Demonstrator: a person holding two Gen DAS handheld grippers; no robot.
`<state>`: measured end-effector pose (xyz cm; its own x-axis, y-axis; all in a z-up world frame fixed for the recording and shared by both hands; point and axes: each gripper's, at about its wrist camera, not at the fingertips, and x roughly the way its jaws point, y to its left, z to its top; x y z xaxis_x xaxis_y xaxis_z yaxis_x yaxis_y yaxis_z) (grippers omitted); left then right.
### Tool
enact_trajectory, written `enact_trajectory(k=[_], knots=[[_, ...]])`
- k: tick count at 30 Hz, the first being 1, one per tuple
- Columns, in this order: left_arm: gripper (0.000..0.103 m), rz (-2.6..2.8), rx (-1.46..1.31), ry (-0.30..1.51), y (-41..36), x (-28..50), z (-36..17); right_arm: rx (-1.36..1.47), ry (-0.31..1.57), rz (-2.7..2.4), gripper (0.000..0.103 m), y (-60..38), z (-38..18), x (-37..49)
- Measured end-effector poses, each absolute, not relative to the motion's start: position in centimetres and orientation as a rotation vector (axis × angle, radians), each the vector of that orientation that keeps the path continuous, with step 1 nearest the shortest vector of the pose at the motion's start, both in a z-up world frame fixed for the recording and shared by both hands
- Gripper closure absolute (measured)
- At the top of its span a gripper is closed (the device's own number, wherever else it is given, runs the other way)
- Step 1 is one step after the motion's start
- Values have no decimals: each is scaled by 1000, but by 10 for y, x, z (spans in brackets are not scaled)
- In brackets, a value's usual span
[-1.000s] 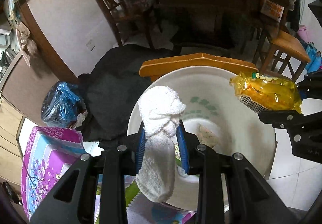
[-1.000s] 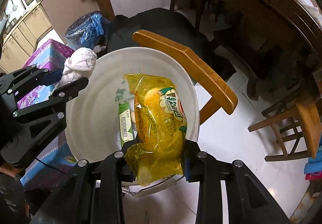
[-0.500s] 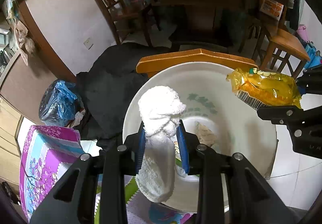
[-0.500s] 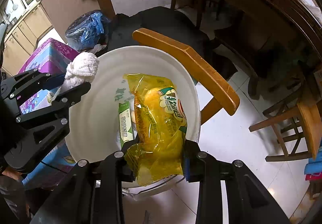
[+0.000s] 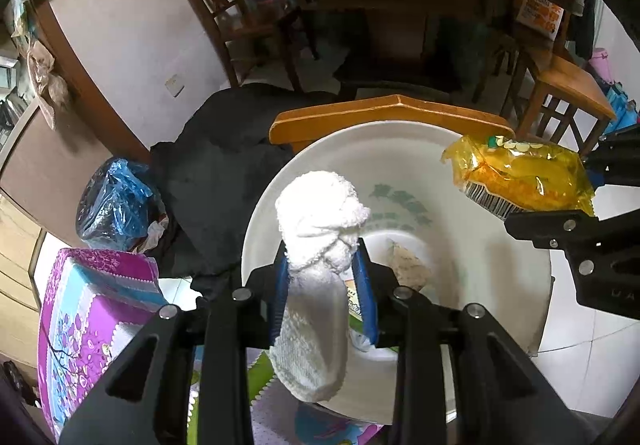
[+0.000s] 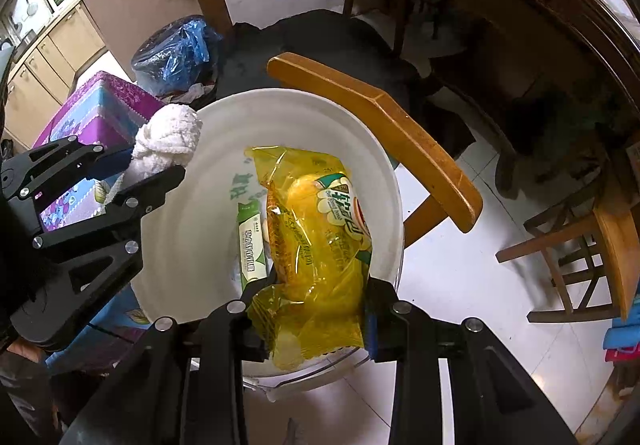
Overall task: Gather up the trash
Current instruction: 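Open the right gripper over the bucket while the left gripper releases the white towel, then move both open grippers back from the bucket to the table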
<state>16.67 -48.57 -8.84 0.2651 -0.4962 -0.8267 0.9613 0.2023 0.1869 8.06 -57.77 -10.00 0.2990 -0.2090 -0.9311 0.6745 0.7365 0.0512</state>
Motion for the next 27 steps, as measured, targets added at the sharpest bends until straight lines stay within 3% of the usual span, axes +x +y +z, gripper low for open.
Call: enact_trajectory(k=[5,27], knots=[[65,-1136,799,717,-486,168,-91,475,1132,-640,59,-580,-101,81],[62,-1126,808,707,-486,161,-93,479,1136,-642,60,-582,-104,75]])
